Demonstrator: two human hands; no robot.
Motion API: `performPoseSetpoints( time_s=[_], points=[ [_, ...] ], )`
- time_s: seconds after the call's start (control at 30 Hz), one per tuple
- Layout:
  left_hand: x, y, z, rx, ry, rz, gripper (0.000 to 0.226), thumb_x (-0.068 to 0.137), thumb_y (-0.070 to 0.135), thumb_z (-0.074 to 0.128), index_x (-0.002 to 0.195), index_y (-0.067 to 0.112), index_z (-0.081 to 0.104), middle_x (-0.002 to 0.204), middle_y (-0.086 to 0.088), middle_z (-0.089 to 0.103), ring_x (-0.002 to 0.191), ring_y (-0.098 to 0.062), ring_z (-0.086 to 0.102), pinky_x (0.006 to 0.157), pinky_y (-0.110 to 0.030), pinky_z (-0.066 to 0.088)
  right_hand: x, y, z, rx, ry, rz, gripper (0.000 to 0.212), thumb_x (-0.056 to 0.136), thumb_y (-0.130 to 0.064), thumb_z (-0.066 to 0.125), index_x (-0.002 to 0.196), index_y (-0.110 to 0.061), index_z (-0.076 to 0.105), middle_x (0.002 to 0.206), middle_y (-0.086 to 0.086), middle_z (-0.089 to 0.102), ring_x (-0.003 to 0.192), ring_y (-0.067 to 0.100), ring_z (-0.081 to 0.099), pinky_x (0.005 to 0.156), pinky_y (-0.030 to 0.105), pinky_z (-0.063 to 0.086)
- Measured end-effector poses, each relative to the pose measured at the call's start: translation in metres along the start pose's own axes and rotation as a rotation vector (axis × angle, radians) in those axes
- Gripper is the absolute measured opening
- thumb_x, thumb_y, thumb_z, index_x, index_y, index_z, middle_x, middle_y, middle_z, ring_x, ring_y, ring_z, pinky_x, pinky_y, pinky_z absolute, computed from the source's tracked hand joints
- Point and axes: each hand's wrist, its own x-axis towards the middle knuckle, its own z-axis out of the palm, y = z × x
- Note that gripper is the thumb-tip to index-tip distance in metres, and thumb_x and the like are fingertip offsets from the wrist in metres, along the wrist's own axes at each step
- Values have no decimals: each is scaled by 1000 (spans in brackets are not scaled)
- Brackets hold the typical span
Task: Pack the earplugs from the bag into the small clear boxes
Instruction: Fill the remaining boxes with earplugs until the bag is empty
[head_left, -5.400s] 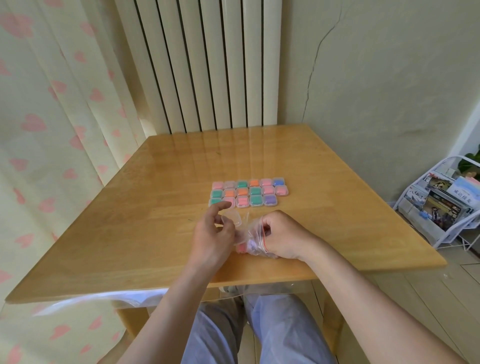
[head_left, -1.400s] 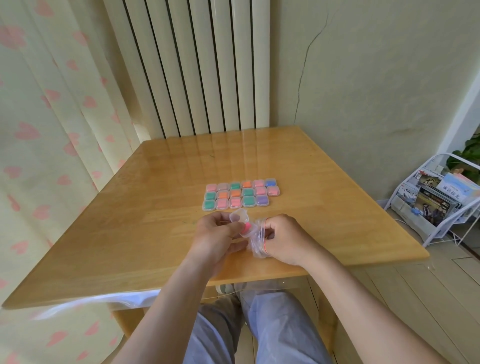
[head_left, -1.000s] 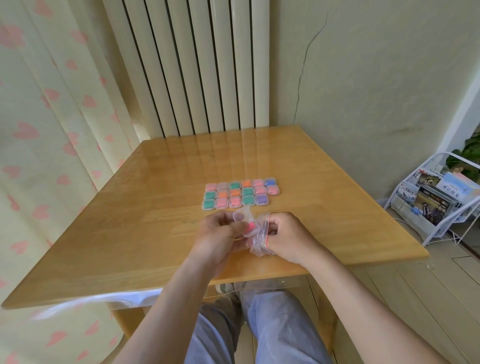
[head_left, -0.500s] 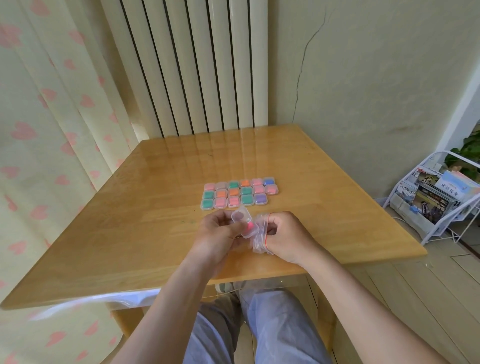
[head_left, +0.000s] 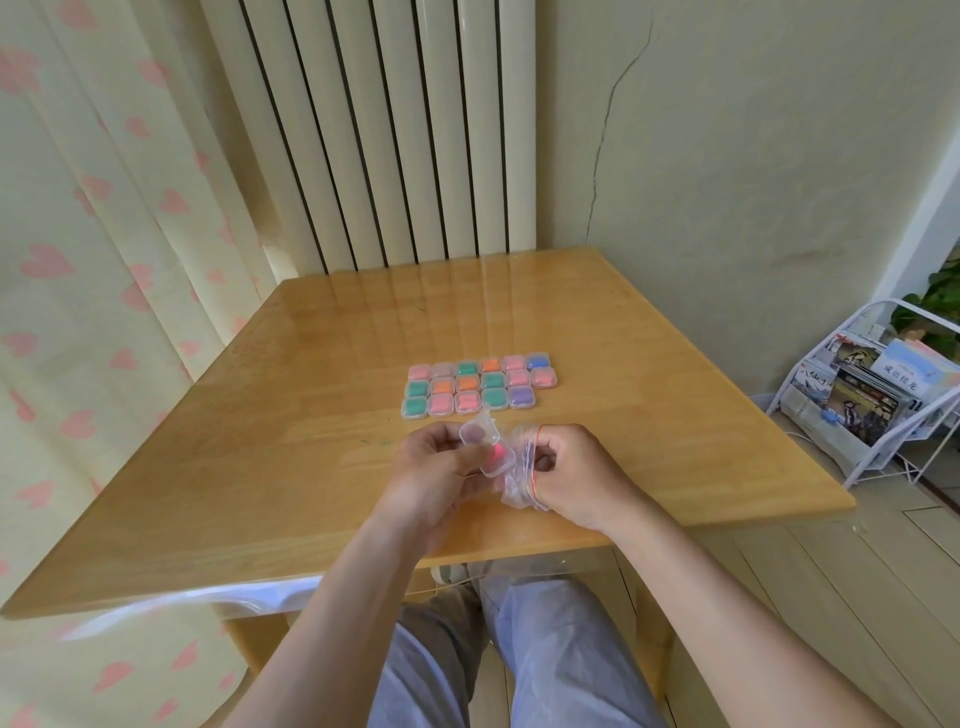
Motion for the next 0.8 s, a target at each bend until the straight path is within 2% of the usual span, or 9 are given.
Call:
performPoseSetpoints(
  time_s=[0.17,0.23,0.37,0.5,0.57,0.67,0.73,0.8],
  points=[
    [-3,3,1,-121,-23,-16,16,84,-12,66,97,-2,62,91,-20,71,79,-27,74,74,-39,62,1,1,0,-27,-29,22,12,81,-16,78,91,-22,78,64,-12,68,58,3,55,58,27,49],
    [-3,3,1,-156,-19,-27,19,84,-12,66,101,-4,62,94,-22,71,83,-28,74,76,-39,62,0,2,0,-26,-20,19,9,81,-16,76,89,-21,78,62,-12,66,58,4,53,59,27,48],
    [-3,3,2,-159,-2,-28,18,85,-11,67,102,-6,63,97,-23,72,86,-29,73,75,-37,63,-1,3,1,36,21,16,17,82,-13,75,98,-21,79,76,2,74,62,5,57,59,31,51],
    [-3,3,6,-105,-22,-7,17,84,-9,70,99,-4,64,94,-20,73,85,-25,74,74,-33,60,-4,2,0,139,52,19,30,83,-7,75,102,-31,78,90,7,77,75,17,65,67,42,59],
    [-3,4,6,-111,-23,-16,18,85,-10,68,102,-6,63,94,-19,74,85,-25,74,70,-30,60,-6,1,0,204,77,28,30,84,-1,75,98,-27,79,88,4,78,80,20,71,73,43,62],
    [-3,5,4,-161,0,-50,16,87,-10,65,102,-7,62,100,-23,72,87,-27,73,71,-32,61,-7,-1,-2,306,98,52,29,83,7,73,101,-15,78,86,7,78,80,22,74,67,36,62],
    [-4,5,4,-213,19,-86,15,89,-8,63,104,-7,61,102,-24,71,88,-27,73,71,-31,62,-8,-1,-3,295,110,35,27,83,9,70,102,-10,77,88,9,78,83,26,75,68,38,62],
    [-4,5,4,-305,30,-130,15,90,-7,62,105,-7,61,96,-22,72,84,-25,74,66,-29,61,-8,-2,-3,266,112,13,26,84,9,69,100,-10,76,87,8,78,83,27,75,69,41,62]
  ],
)
